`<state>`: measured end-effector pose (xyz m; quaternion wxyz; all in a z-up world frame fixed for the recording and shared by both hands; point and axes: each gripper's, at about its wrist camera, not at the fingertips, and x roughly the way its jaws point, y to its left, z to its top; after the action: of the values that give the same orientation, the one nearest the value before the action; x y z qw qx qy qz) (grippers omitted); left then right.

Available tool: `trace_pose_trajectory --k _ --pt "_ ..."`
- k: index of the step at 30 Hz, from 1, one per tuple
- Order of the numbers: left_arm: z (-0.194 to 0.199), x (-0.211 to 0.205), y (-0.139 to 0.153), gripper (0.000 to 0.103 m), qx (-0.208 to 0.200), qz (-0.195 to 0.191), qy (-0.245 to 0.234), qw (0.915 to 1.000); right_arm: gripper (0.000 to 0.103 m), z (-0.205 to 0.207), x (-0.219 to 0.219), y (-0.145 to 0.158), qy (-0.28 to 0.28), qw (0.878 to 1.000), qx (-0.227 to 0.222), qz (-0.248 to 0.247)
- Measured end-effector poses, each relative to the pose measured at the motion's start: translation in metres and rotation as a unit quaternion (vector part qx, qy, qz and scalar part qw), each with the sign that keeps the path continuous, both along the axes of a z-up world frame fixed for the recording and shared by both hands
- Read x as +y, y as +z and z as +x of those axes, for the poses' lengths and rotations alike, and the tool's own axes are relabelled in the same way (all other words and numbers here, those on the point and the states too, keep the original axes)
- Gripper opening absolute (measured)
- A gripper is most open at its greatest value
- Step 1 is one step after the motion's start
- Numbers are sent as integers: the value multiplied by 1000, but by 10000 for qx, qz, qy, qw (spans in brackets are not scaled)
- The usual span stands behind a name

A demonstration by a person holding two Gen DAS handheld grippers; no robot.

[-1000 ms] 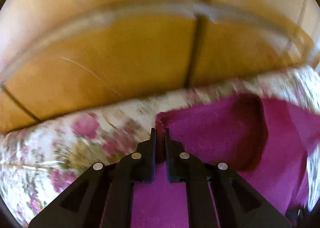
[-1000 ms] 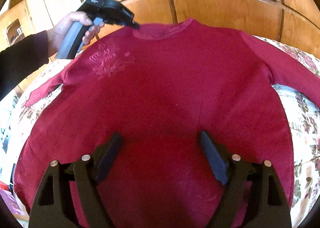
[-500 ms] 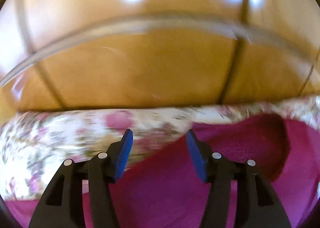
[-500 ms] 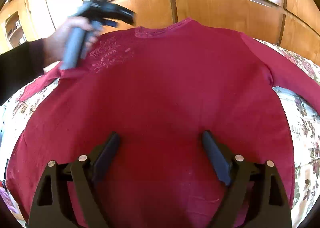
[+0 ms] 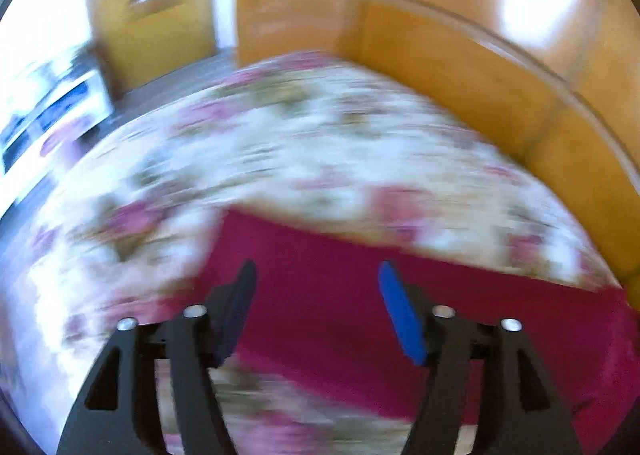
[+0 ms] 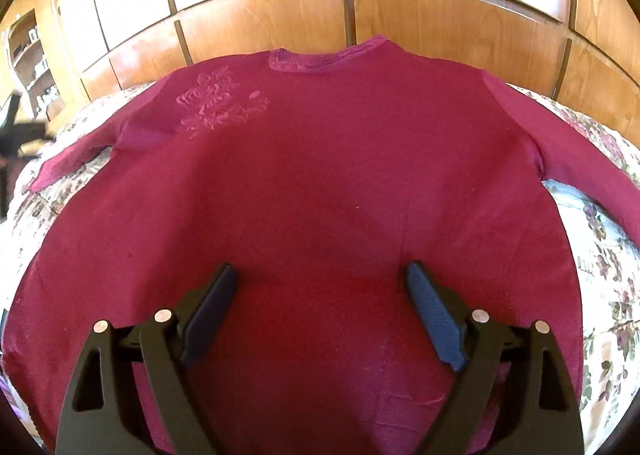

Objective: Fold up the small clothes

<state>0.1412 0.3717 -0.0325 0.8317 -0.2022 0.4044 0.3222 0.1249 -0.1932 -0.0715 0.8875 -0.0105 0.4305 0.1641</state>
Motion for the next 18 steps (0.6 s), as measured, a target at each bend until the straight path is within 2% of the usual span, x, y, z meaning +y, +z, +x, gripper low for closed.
trace_pose_trajectory --k 3,6,8,9,10,11,12,13,16,18 --pt "-39 43 -16 68 54 -291 644 9975 88 1 3 0 -11 9999 -6 -103" --pt "-60 63 -27 68 -303 -932 627 9932 88 1 5 -1 -17 9998 -13 -200" --pt "-64 65 -25 68 -518 -975 522 9925 88 1 5 -1 -22 9997 -18 -245" --pt "-62 64 -26 60 -548 -966 496 9926 88 1 6 -1 -25 9996 -20 -264" --pt "-61 66 -27 44 -574 -943 456 9928 89 1 6 -1 -28 9996 -22 -290" --pt "-57 65 -28 10 -527 -921 303 9939 89 1 7 -1 -36 9995 -23 -310" --pt "-52 63 -28 4 -460 -924 165 9945 89 2 8 -1 -37 9994 -26 -329" --pt "-49 61 -27 3 -522 -819 177 9951 89 2 8 -1 -43 9993 -32 -357" --pt "-59 35 12 3 -1208 -249 -94 9923 89 1 10 -1 -51 9992 -41 -400" --pt "-67 26 24 3 -1173 141 -43 9930 89 2 10 -1 -53 9992 -38 -395"
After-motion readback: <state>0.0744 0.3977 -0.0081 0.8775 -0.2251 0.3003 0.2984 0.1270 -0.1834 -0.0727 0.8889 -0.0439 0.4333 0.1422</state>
